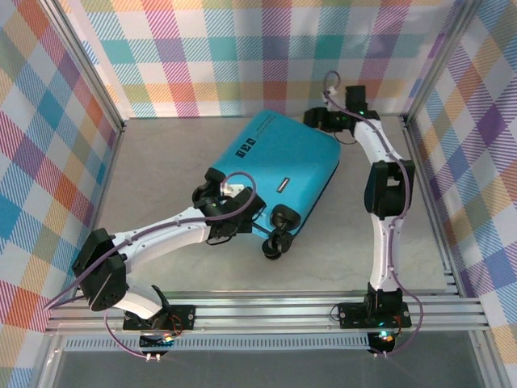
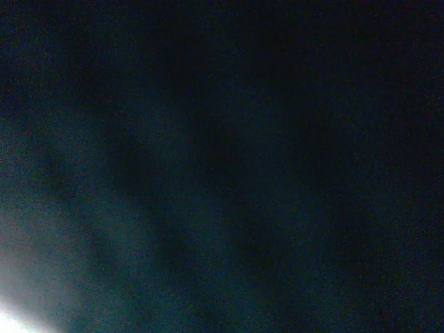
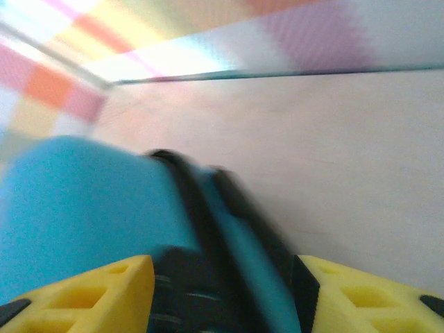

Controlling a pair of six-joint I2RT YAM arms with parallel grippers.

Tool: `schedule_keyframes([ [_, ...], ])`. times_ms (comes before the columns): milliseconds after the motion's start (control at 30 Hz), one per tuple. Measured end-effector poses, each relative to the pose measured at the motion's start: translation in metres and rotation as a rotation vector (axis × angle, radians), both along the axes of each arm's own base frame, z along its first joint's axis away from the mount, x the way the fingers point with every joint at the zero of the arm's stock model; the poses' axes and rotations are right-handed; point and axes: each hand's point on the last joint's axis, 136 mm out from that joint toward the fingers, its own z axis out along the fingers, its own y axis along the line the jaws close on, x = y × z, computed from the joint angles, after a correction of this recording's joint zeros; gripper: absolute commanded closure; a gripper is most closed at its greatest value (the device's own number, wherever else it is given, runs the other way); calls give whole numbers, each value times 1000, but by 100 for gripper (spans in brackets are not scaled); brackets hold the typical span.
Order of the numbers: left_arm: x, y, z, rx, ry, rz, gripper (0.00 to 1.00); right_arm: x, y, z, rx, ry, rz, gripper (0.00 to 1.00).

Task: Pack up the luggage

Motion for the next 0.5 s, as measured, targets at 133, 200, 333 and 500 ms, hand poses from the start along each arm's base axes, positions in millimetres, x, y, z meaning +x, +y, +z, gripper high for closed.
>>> schedule_keyframes([
  [133,-5,-26,1,-15,-32,-49,85,-32,99,60,74,-155,250,42],
  [200,-1,-43,3,-49,-52,-62,85,-66,151,76,135,-146,390,43],
  [333,11,-70,5,-97,-73,-76,85,-100,201,76,207,-92,509,42],
  [500,21,-88,14,-123,-101,-109,85,-64,154,79,224,-34,381,41],
])
